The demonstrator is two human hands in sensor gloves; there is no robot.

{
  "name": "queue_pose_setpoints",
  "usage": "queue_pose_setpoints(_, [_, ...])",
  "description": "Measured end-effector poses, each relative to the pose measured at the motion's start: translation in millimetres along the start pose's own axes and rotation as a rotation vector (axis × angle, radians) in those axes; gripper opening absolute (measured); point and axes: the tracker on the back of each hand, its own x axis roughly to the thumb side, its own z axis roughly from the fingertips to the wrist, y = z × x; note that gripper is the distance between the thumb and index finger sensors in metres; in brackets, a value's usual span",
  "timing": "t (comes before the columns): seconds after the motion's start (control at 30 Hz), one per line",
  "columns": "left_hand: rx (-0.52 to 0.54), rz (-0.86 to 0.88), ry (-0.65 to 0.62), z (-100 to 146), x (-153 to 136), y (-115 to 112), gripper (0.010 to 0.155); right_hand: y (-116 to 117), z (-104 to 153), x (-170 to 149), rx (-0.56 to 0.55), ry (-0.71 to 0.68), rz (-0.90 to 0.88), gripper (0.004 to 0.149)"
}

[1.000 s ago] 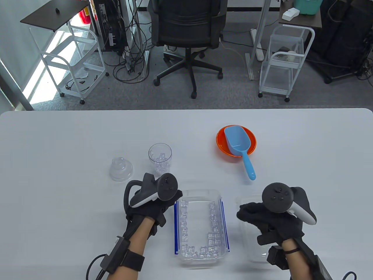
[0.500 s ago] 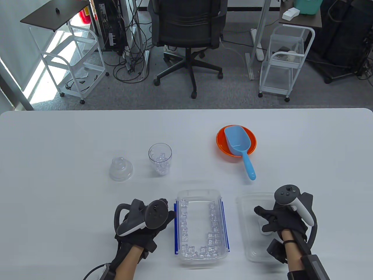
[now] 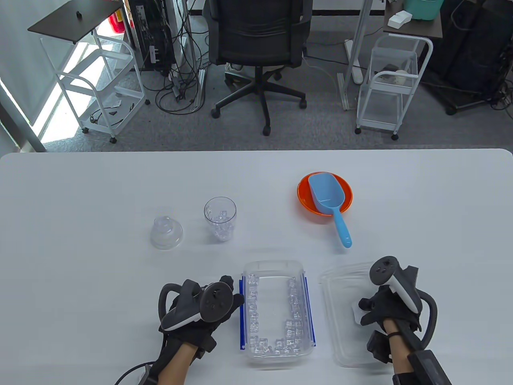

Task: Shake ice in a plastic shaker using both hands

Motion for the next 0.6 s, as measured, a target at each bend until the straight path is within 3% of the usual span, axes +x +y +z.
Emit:
queue_pose_setpoints(0.23, [0.085, 0.006, 0.016, 4.7, -4.6, 6.4, 0.064, -45.1, 39.5, -7.2, -0.016, -0.288, -0.297, 0.063])
queue_pose_setpoints(0.43, [0.184, 0.113, 0.016, 10.5, -2.6, 13.7, 0.064, -84.8, 83.7, 5.7, -0.234, -0.596, -0.554, 0.056])
queue_pose_setpoints(0.6, [0.318, 0.198, -0.034, 15.9, 1.1, 17.0, 0.065, -80.2, 103.5, 46.6, -0.410, -0.821, -0.743, 0.052])
